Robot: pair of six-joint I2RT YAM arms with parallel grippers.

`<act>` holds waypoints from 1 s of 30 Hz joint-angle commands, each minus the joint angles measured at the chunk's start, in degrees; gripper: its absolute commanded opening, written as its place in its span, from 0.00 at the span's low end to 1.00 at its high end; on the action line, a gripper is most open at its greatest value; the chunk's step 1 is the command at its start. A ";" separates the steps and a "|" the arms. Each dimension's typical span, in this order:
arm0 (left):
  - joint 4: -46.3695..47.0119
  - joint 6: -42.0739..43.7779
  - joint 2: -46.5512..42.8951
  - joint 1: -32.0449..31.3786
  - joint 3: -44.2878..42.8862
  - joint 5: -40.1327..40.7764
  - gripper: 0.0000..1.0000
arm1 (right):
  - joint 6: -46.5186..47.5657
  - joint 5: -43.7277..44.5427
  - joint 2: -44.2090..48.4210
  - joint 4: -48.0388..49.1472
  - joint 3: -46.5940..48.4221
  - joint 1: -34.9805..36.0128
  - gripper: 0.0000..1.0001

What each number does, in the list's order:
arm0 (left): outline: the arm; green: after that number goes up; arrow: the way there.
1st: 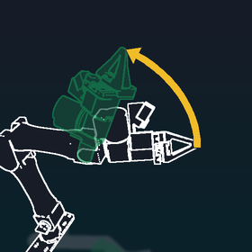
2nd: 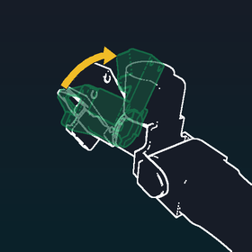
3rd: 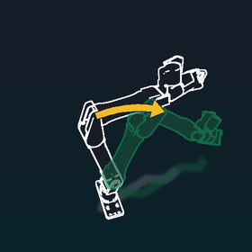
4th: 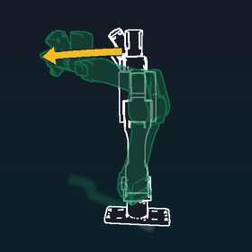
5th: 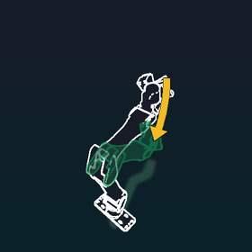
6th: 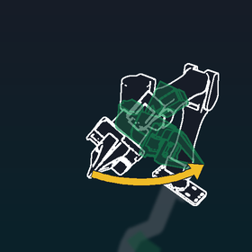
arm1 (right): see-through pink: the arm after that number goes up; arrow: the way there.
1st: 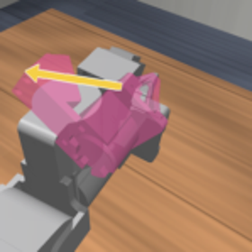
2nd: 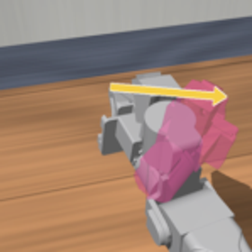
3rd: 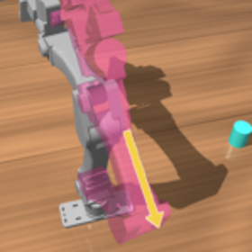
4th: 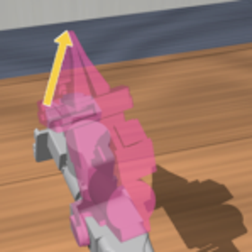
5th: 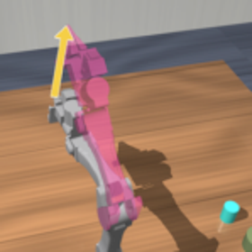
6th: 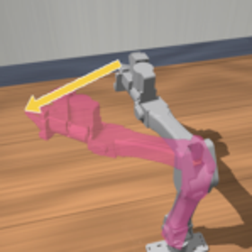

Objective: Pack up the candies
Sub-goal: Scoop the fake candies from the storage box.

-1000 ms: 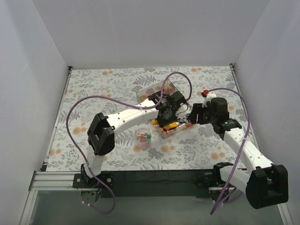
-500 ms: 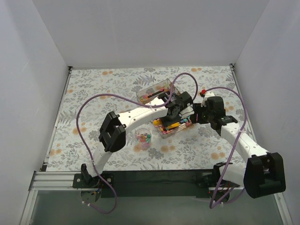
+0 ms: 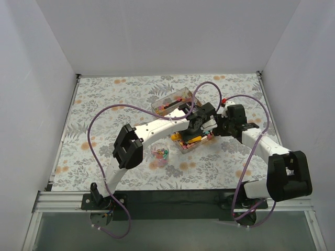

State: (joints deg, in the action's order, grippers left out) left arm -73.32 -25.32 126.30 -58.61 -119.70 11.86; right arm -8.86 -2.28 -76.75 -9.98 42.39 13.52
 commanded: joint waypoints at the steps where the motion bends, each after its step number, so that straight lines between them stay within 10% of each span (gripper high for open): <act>1: 2.04 0.36 -0.18 0.25 -0.63 1.50 0.00 | 1.21 0.61 0.63 1.28 2.34 -0.07 0.53; 8: 2.39 0.62 -0.27 0.25 -0.09 1.41 0.00 | 2.53 6.59 3.54 0.22 4.19 -0.60 0.54; 17: 1.51 0.01 0.61 0.25 -1.06 0.98 0.00 | 8.60 -6.24 -7.01 0.13 10.08 -3.85 0.52; 30: -0.16 -3.50 4.21 0.25 -3.70 2.55 0.00 | 10.45 -10.55 -11.05 -0.22 9.73 -3.68 0.09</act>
State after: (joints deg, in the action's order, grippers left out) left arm -75.48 -27.16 130.02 -58.63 -120.42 12.45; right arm 2.70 -9.19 -88.03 -10.13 51.22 9.06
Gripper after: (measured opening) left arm 0.275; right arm 0.122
